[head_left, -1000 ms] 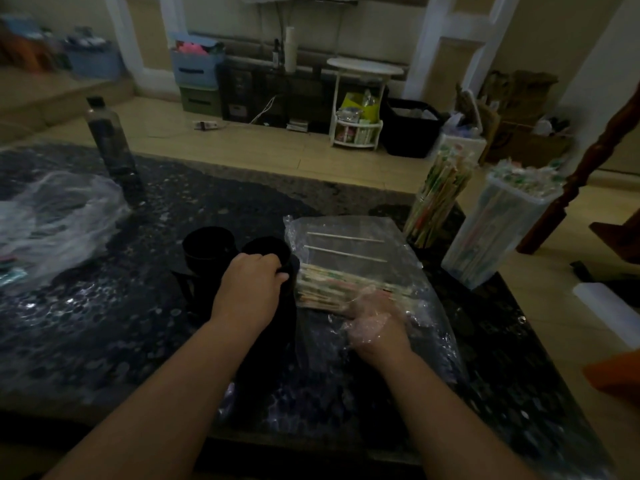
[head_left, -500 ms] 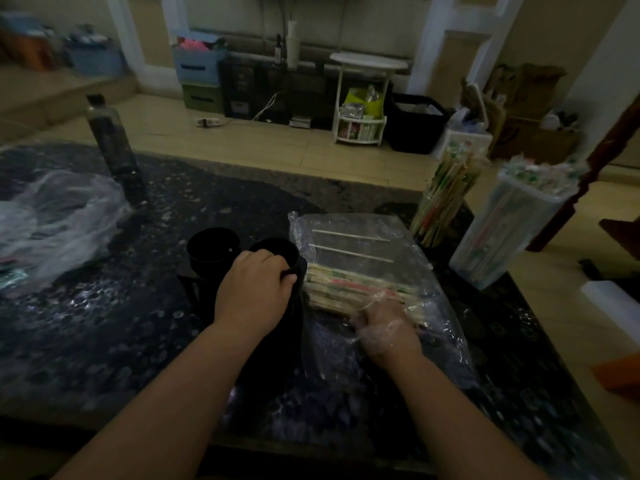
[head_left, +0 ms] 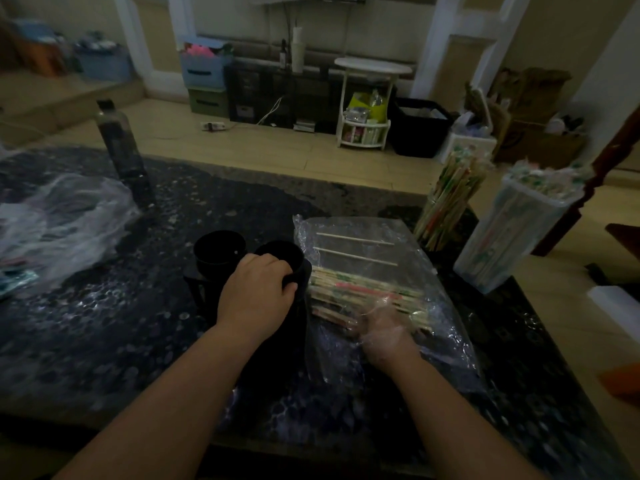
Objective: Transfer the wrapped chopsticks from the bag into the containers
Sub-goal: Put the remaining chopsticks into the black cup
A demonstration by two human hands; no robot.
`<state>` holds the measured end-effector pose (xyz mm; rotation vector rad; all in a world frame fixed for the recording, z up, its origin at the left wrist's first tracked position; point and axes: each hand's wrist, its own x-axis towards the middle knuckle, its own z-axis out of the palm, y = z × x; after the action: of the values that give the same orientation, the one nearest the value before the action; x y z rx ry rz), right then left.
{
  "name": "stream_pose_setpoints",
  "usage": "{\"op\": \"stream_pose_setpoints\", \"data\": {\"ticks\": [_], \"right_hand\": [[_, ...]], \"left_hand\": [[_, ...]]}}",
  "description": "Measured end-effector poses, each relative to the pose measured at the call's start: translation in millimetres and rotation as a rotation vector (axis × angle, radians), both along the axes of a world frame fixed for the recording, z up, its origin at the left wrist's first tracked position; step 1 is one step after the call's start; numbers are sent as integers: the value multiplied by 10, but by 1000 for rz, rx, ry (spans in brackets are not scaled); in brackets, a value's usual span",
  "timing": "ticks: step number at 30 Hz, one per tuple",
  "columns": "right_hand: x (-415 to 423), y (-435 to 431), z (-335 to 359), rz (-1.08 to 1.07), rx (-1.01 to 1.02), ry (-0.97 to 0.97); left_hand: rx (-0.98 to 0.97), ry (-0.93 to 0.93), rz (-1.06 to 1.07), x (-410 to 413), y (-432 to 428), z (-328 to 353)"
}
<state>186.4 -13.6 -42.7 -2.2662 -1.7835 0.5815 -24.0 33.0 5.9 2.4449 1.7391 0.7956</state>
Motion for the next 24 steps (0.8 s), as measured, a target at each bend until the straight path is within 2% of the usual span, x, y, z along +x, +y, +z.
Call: {"op": "stream_pose_setpoints", "data": {"ticks": [2, 5, 12, 24], "right_hand": [[7, 24, -22, 38, -39, -12], [-8, 45, -34, 131, -103, -167], [-67, -55, -95, 250, -56, -369], [-33, -288, 374, 161, -54, -308]], "left_hand": [[-7, 9, 0, 8, 3, -3], [-19, 21, -3, 17, 18, -24], [-27, 2, -4, 22, 11, -20], [-12, -70, 12, 48, -138, 79]]}}
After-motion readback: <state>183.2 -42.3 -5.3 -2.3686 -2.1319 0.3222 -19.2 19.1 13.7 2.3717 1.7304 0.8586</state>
